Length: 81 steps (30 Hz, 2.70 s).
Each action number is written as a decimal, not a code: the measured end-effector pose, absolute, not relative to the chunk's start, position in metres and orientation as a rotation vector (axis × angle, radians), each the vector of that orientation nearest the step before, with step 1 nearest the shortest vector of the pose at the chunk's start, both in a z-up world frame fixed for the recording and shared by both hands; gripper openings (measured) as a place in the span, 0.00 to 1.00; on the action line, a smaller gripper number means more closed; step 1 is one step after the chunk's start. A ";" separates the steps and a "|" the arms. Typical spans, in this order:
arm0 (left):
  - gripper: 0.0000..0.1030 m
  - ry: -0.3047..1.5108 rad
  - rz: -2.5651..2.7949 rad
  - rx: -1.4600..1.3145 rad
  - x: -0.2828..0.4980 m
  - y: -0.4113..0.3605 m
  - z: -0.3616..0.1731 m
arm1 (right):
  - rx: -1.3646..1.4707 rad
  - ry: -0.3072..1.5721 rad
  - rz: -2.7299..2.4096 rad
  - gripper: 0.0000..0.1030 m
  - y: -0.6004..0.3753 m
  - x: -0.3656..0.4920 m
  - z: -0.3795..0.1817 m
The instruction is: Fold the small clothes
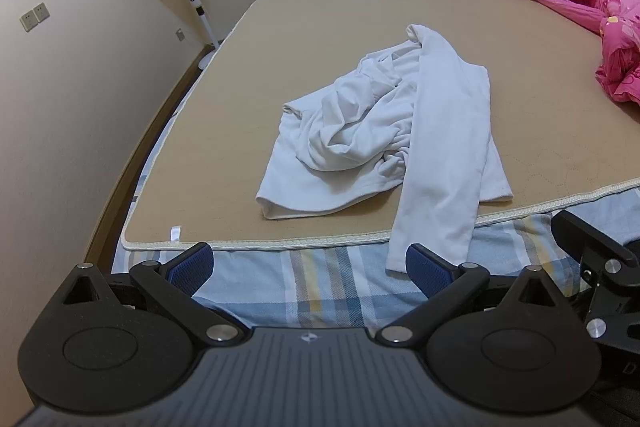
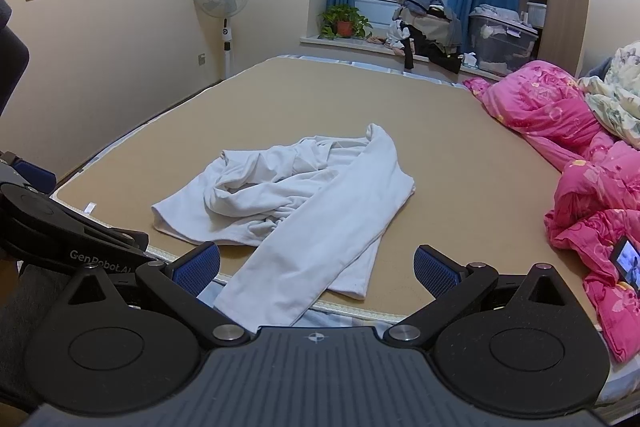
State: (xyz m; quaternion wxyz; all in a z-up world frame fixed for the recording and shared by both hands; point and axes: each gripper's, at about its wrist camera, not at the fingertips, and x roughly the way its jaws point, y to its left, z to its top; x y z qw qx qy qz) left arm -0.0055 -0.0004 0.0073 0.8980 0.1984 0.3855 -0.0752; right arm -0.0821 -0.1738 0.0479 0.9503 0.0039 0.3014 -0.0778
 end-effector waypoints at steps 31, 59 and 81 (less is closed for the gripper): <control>0.99 0.834 -0.158 0.384 0.011 0.003 -0.002 | 0.002 0.638 -0.154 0.99 -0.175 -0.073 0.043; 0.99 1.076 -0.414 0.516 0.405 -0.091 -0.153 | 0.339 0.802 -0.328 0.99 -0.447 0.405 -0.098; 0.05 0.546 -0.175 0.089 0.275 0.092 0.111 | 0.263 0.344 -0.162 0.08 -0.421 0.170 0.111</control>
